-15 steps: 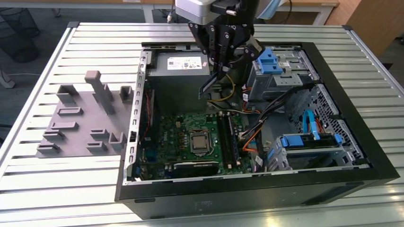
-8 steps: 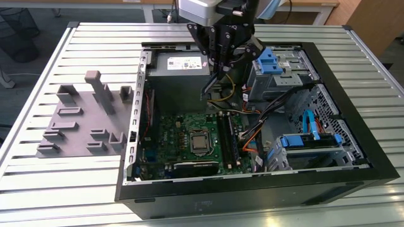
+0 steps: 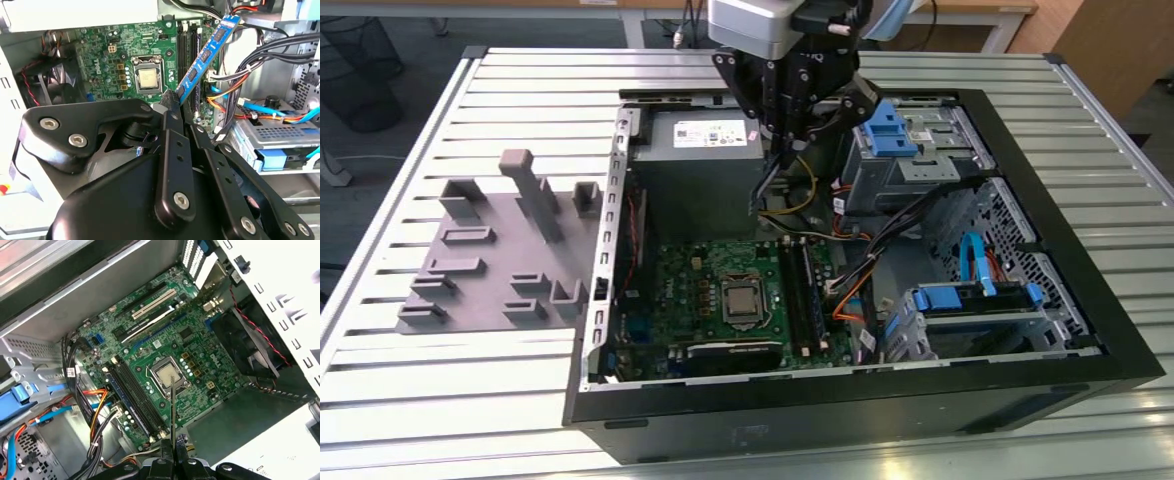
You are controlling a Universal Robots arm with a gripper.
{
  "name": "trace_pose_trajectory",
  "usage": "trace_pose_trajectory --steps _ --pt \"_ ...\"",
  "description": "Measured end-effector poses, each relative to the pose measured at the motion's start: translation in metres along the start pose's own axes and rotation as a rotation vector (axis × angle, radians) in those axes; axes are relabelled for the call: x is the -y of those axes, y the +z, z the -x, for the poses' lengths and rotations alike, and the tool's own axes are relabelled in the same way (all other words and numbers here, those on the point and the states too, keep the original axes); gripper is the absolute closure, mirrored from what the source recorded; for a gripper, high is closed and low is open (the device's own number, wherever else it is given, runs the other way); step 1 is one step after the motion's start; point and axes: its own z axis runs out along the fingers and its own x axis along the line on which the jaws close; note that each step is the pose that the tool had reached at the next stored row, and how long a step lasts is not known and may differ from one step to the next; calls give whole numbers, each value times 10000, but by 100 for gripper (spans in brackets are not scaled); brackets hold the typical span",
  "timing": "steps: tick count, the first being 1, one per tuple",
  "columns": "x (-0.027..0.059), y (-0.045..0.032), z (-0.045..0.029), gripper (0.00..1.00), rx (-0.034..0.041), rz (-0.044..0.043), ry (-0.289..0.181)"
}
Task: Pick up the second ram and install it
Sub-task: 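Insert the second ram into the second slot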
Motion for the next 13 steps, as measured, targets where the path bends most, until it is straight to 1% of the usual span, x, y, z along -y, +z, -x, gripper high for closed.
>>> trace_pose_trajectory --steps 9,13 --pt "0 1 0 86 9 9 -818" --pt "0 1 0 86 9 10 -864"
